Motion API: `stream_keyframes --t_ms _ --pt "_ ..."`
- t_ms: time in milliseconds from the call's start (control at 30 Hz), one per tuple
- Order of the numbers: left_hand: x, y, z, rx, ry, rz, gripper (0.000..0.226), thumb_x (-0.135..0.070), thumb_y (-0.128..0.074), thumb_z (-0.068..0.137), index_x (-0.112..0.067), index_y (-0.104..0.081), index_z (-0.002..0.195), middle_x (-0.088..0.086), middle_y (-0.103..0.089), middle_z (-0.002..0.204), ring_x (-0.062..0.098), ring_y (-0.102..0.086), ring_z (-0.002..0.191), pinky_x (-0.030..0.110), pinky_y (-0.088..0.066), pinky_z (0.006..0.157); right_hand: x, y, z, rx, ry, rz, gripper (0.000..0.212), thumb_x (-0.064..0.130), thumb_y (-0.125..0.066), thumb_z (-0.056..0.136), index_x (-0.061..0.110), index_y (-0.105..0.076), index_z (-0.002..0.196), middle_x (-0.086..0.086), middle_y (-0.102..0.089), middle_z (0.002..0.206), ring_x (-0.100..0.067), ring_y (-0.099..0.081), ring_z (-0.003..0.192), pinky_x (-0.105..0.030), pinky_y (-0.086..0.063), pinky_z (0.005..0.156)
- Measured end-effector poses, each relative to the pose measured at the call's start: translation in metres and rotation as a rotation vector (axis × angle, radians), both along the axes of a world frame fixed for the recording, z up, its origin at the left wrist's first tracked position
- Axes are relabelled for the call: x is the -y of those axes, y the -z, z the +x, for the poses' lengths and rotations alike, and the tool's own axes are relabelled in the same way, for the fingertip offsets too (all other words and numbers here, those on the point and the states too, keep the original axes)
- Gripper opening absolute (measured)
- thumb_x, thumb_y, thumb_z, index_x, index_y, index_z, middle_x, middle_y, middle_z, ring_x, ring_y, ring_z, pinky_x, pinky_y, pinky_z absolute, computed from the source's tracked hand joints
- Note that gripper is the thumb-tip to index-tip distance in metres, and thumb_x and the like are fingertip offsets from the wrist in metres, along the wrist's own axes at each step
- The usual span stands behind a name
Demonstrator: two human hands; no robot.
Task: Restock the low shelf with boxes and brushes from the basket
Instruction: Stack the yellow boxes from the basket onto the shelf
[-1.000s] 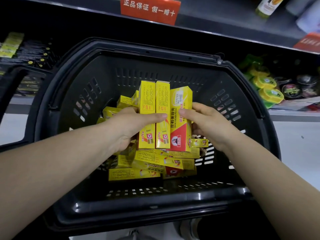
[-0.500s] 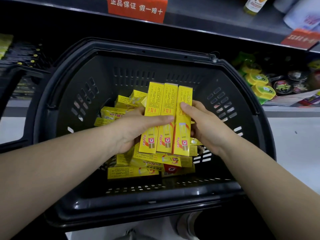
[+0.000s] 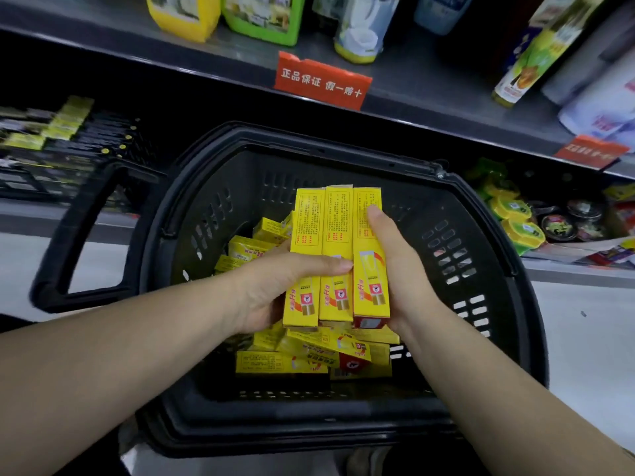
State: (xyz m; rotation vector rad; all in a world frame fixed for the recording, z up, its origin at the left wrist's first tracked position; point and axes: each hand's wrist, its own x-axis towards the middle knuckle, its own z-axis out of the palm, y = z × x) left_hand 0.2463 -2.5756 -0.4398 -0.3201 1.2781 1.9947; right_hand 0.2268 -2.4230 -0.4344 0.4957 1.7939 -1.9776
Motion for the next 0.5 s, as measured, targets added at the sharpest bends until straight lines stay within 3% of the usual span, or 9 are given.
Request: stream_keyframes --t_ms 200,367,433,500 --pt "0.045 -0.014 0.004 -0.083 -0.201 0.006 0.06 -0.02 -0.077 0.054 -0.017 -0.063 0.113 0.009 -0.074 0.094 0.025 -0.072 0.076 0.033 -0.056 0.055 0.051 -0.017 -0.024 -0.046 -0.159 -0.012 0.05 0.054 -0.055 0.086 0.021 -0.057 0.124 -0.006 -0.071 0.107 -0.027 -0.07 0.092 -0.048 -0.055 0.085" --pt "0.089 -0.018 0.002 -0.148 -0.354 -0.146 0.073 -0.02 -0.081 0.047 -0.016 -0.061 0.117 0.011 -0.073 0.1 0.03 -0.07 0.087 0.046 -0.057 0.076 0.099 -0.02 -0.043 -0.113 -0.356 0.074 0.042 0.034 -0.066 0.084 0.015 -0.057 0.12 -0.007 -0.073 0.099 -0.027 -0.071 0.087 -0.045 -0.058 0.078" --pt "0.107 -0.02 0.002 -0.155 -0.415 -0.221 0.083 -0.023 -0.083 0.04 -0.018 -0.058 0.118 0.009 -0.073 0.099 0.028 -0.07 0.087 0.046 -0.056 0.077 0.119 -0.02 -0.051 -0.154 -0.372 0.098 0.051 0.031 -0.071 0.08 0.014 -0.052 0.124 -0.007 -0.073 0.1 -0.025 -0.072 0.085 -0.044 -0.058 0.076" --pt "0.126 -0.023 0.001 -0.158 -0.475 -0.269 0.085 -0.025 -0.083 0.038 -0.018 -0.058 0.119 0.007 -0.073 0.096 0.024 -0.071 0.084 0.039 -0.057 0.068 0.139 -0.017 -0.058 -0.199 -0.374 0.136 0.065 0.035 -0.072 0.078 0.02 -0.041 0.133 -0.005 -0.071 0.104 -0.022 -0.072 0.083 -0.045 -0.058 0.079"
